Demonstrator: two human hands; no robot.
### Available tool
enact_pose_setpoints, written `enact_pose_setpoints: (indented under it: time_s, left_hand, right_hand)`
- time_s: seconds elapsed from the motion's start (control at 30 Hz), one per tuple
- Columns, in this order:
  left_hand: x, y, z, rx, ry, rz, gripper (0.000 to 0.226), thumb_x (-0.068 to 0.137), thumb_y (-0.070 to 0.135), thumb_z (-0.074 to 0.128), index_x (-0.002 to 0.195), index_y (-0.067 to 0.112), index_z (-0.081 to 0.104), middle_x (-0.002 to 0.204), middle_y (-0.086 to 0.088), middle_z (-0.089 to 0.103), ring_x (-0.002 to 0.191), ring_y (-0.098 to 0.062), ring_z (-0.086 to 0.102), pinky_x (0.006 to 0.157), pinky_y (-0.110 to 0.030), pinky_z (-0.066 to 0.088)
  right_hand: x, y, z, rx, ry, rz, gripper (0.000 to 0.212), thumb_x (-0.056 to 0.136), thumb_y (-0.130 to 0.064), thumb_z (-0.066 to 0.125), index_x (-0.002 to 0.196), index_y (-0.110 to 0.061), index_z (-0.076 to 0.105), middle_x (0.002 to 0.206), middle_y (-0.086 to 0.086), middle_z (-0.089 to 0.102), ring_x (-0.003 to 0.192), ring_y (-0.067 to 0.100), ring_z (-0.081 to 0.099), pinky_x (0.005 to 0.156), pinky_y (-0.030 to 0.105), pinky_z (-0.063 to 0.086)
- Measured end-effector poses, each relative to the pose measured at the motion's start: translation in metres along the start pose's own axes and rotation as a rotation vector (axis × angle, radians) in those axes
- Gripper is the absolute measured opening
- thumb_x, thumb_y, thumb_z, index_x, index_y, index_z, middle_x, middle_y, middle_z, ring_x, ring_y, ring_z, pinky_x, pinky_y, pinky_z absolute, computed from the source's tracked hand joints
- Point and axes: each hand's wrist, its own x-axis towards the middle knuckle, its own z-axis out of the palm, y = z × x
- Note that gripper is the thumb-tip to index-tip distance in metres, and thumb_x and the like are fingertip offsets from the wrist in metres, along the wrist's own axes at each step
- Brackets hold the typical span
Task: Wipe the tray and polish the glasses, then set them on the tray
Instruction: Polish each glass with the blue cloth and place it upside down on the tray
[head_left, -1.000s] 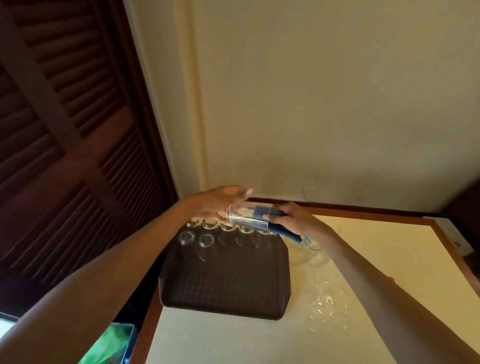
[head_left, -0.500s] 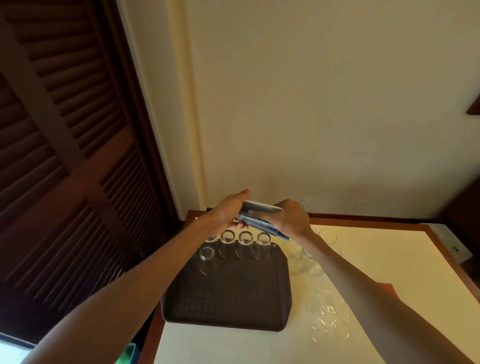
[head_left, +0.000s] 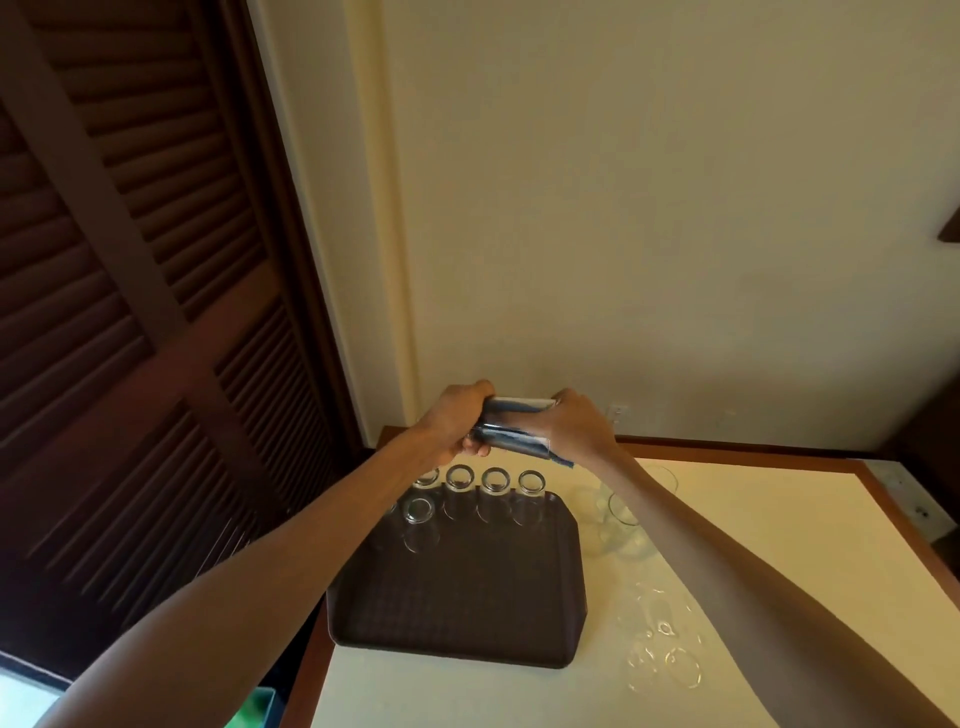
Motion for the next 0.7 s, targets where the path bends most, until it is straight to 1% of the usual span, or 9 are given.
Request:
enact_pose_setpoints:
  time_s: [0.1, 0.17, 0.2, 0.27, 0.37, 0.47, 0.57, 0.63, 0.7]
  left_hand:
    - [-0.002, -0.006, -0.001, 0.263, 0.069, 0.341, 0.03, 0.106, 0.021, 0.043, 0.081, 0.014, 0.057, 0.071, -0.008, 0.056, 0.054, -0.018, 0.057, 0.047, -0.029, 0.049]
    - [-0.005, -0.011, -0.001, 0.293, 0.079, 0.457, 0.029, 0.108, 0.021, 0.044, 0.083, 0.013, 0.057, 0.071, -0.006, 0.055, 0.058, -0.019, 0.056, 0.047, -0.031, 0.049]
    - [-0.005, -0.014, -0.003, 0.242, 0.077, 0.471, 0.028, 0.108, 0.02, 0.045, 0.084, 0.011, 0.057, 0.07, -0.006, 0.054, 0.057, -0.019, 0.055, 0.046, -0.031, 0.048]
    - [-0.005, -0.016, -0.007, 0.11, 0.017, 0.451, 0.027, 0.108, 0.021, 0.046, 0.089, 0.006, 0.059, 0.073, -0.01, 0.057, 0.058, -0.022, 0.059, 0.046, -0.03, 0.047]
    - [-0.005, -0.007, -0.014, -0.114, -0.17, 0.18, 0.038, 0.105, 0.037, 0.049, 0.106, 0.002, 0.062, 0.091, -0.016, 0.068, 0.072, -0.025, 0.07, 0.055, -0.031, 0.056]
    - [-0.009, 0.001, -0.014, -0.215, -0.227, -0.135, 0.037, 0.105, 0.037, 0.053, 0.115, 0.003, 0.064, 0.087, -0.017, 0.07, 0.061, -0.027, 0.072, 0.047, -0.028, 0.057]
    - [-0.009, 0.003, -0.011, -0.128, -0.141, -0.148, 0.028, 0.104, 0.028, 0.053, 0.106, 0.002, 0.063, 0.07, -0.014, 0.068, 0.047, -0.023, 0.062, 0.036, -0.021, 0.047]
    - [-0.009, 0.004, -0.009, -0.063, -0.069, -0.05, 0.027, 0.103, 0.023, 0.049, 0.098, 0.0, 0.061, 0.062, -0.013, 0.065, 0.044, -0.021, 0.055, 0.033, -0.022, 0.037]
    - [-0.009, 0.004, -0.009, -0.01, 0.005, 0.115, 0.026, 0.103, 0.019, 0.047, 0.091, -0.001, 0.06, 0.064, -0.015, 0.059, 0.044, -0.021, 0.053, 0.036, -0.025, 0.036]
  right_hand:
    - [-0.017, -0.011, -0.005, 0.554, -0.393, 0.135, 0.046, 0.096, -0.055, 0.057, 0.079, -0.014, 0.065, 0.053, 0.0, 0.056, 0.037, 0.009, 0.045, 0.036, 0.016, 0.032]
    - [-0.025, -0.017, -0.011, 0.715, -0.492, 0.041, 0.041, 0.1, -0.05, 0.053, 0.076, -0.016, 0.058, 0.044, -0.008, 0.05, 0.033, 0.004, 0.042, 0.034, 0.015, 0.033]
    - [-0.025, -0.017, -0.009, 0.687, -0.418, -0.016, 0.037, 0.101, -0.047, 0.053, 0.08, -0.018, 0.062, 0.047, -0.009, 0.057, 0.037, 0.004, 0.051, 0.039, 0.014, 0.039]
    - [-0.013, -0.009, -0.002, 0.361, -0.136, -0.068, 0.039, 0.095, -0.052, 0.063, 0.079, -0.017, 0.07, 0.058, -0.004, 0.066, 0.05, 0.012, 0.063, 0.051, 0.026, 0.048]
    - [-0.009, -0.005, -0.013, -0.21, 0.252, -0.154, 0.013, 0.079, -0.015, 0.073, 0.068, -0.013, 0.067, 0.062, 0.001, 0.062, 0.057, 0.02, 0.056, 0.05, 0.023, 0.034]
    - [-0.026, -0.025, -0.032, -0.4, 0.416, -0.289, 0.016, 0.054, -0.004, 0.072, 0.055, -0.014, 0.059, 0.044, -0.003, 0.038, 0.04, 0.02, 0.034, 0.047, 0.015, 0.012]
    - [-0.026, -0.027, -0.036, -0.443, 0.36, -0.281, 0.007, 0.072, -0.012, 0.069, 0.069, -0.016, 0.064, 0.055, 0.0, 0.05, 0.051, 0.021, 0.045, 0.047, 0.02, 0.016]
    - [-0.017, -0.018, -0.025, -0.331, 0.324, -0.222, 0.003, 0.08, -0.014, 0.071, 0.082, -0.015, 0.071, 0.073, 0.003, 0.066, 0.068, 0.022, 0.056, 0.051, 0.023, 0.036]
    - [-0.006, -0.01, -0.005, -0.075, 0.16, -0.038, 0.022, 0.082, -0.021, 0.077, 0.102, -0.012, 0.074, 0.092, 0.003, 0.073, 0.077, 0.019, 0.062, 0.065, 0.03, 0.053]
